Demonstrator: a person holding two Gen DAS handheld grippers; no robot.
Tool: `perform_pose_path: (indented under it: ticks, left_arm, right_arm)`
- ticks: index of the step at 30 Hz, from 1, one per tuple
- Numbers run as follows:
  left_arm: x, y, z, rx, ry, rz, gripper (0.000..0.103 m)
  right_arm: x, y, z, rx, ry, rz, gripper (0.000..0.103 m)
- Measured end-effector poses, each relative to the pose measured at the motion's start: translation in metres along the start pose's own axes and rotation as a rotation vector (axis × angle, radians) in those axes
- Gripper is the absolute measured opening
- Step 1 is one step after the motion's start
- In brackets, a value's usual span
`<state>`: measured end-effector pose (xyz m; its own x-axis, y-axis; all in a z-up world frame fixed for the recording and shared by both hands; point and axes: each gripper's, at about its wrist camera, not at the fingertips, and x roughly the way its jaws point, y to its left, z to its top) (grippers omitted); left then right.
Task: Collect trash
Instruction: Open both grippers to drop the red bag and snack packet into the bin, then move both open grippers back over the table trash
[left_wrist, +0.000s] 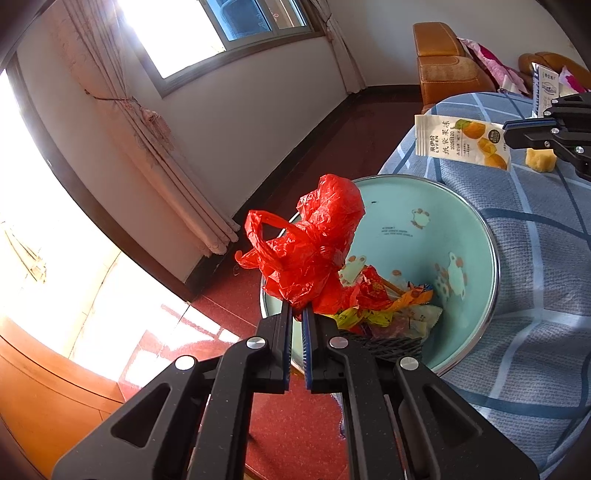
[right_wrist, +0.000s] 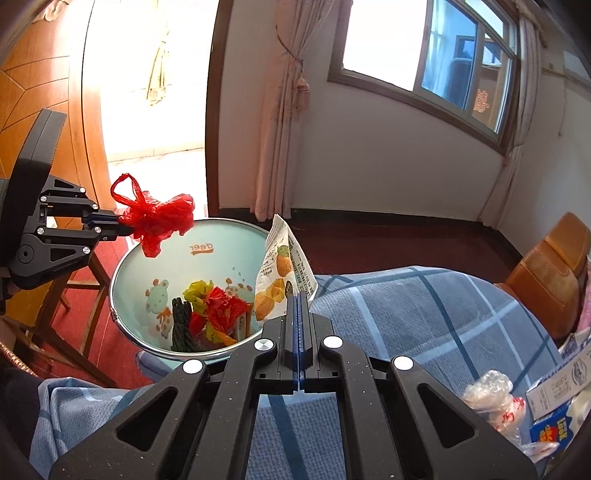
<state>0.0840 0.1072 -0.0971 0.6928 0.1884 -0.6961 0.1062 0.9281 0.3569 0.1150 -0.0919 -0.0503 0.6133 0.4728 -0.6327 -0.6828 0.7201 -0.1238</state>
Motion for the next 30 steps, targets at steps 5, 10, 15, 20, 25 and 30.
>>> perform_pose_path:
  ticks: [5,10,15,20,25,30]
  left_arm:
    - [0.0,0.002,0.0,-0.005,0.0,0.003,0.005]
    - [0.001,0.002,-0.001,-0.01,0.001,0.002,0.005]
    - [0.001,0.004,-0.001,-0.014,-0.001,-0.003,0.005]
    - [-0.001,0.004,0.0,-0.022,-0.006,-0.007,0.008]
    - [-0.004,0.002,0.0,-0.029,-0.024,0.002,0.048]
    - [-0.002,0.001,-0.001,-0.032,-0.015,-0.011,0.048]
  right_arm:
    - [0.003,0.004,0.004,-0.01,0.002,0.01,0.001]
    - [0.005,0.008,0.006,-0.019,0.004,0.018,0.001]
    - [0.008,0.013,0.007,-0.027,0.007,0.027,0.001]
    - [0.011,0.017,0.009,-0.03,0.01,0.063,0.002]
    - [0.012,0.016,0.009,-0.001,0.001,0.079,0.03]
    - [0.009,0.008,0.006,0.027,0.003,0.054,0.033]
